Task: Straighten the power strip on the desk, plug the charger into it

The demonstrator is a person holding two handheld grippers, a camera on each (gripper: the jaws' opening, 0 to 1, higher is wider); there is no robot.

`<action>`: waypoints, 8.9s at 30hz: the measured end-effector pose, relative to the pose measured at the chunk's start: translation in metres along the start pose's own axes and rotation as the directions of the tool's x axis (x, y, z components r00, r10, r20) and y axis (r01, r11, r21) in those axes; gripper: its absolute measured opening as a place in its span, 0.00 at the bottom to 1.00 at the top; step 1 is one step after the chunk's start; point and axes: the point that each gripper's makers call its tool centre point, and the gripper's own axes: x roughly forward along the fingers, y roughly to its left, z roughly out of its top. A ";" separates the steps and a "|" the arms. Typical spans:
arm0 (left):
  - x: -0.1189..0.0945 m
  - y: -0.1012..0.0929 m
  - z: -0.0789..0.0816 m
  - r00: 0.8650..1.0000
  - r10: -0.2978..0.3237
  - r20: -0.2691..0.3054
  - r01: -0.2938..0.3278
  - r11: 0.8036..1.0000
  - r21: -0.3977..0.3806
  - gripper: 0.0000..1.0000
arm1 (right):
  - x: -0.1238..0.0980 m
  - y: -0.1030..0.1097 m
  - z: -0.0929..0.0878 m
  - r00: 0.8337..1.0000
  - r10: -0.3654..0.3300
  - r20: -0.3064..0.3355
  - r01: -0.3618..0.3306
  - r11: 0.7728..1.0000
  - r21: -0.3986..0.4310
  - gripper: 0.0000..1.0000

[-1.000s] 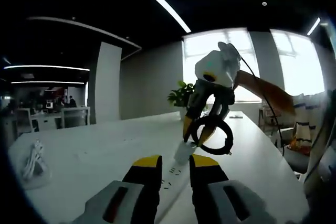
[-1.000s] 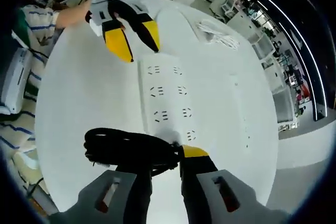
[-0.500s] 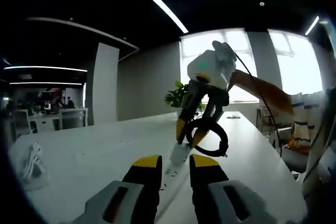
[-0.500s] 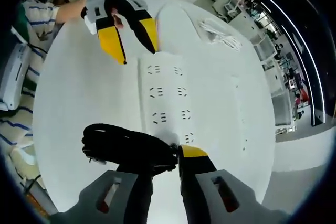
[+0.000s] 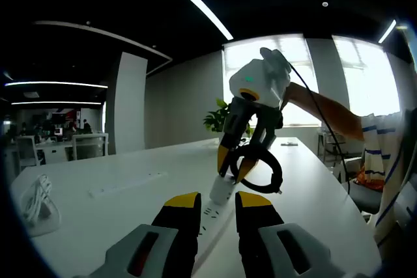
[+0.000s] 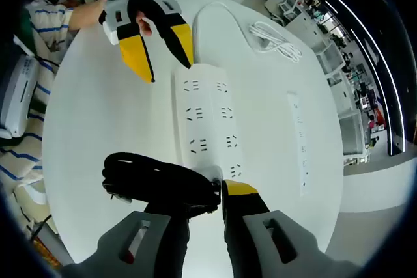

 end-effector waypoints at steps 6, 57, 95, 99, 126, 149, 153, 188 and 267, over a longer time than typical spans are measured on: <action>0.000 0.000 -0.002 1.000 0.000 -0.008 0.000 1.000 0.000 0.21 | 0.000 0.001 0.000 1.000 0.001 0.000 -0.001 1.000 -0.016 0.18; -0.004 -0.005 0.006 1.000 -0.011 0.008 0.011 1.000 -0.002 0.22 | 0.002 0.004 0.003 0.999 0.030 -0.024 -0.029 0.999 0.047 0.24; -0.002 -0.005 -0.005 1.000 -0.020 -0.017 0.020 1.000 -0.021 0.23 | 0.019 -0.005 -0.007 0.982 0.169 -0.082 -0.162 0.983 0.090 0.22; -0.001 -0.006 -0.004 1.000 -0.020 -0.017 0.019 1.000 -0.020 0.23 | 0.018 -0.006 -0.009 0.980 0.175 -0.094 -0.166 0.982 0.095 0.22; 0.002 -0.013 -0.003 0.999 -0.032 -0.017 0.032 0.999 -0.011 0.23 | 0.026 0.017 -0.010 0.968 0.123 -0.221 -0.118 0.992 0.035 0.21; 0.001 -0.011 -0.007 0.999 -0.026 -0.021 0.026 0.999 -0.020 0.23 | 0.025 0.002 -0.014 0.981 0.134 -0.144 -0.122 0.989 0.084 0.21; 0.001 -0.011 -0.004 0.999 -0.028 -0.015 0.028 0.999 -0.021 0.23 | 0.027 0.004 -0.013 0.972 0.129 -0.197 -0.119 0.991 0.062 0.21; 0.006 -0.017 -0.007 0.999 -0.043 -0.026 0.042 0.999 -0.025 0.23 | 0.033 0.013 -0.019 0.972 0.094 -0.214 -0.086 0.995 0.047 0.21; 0.008 -0.023 -0.017 0.997 -0.053 -0.052 0.050 0.998 -0.048 0.23 | 0.041 0.011 -0.023 0.952 0.147 -0.270 -0.130 0.988 0.078 0.22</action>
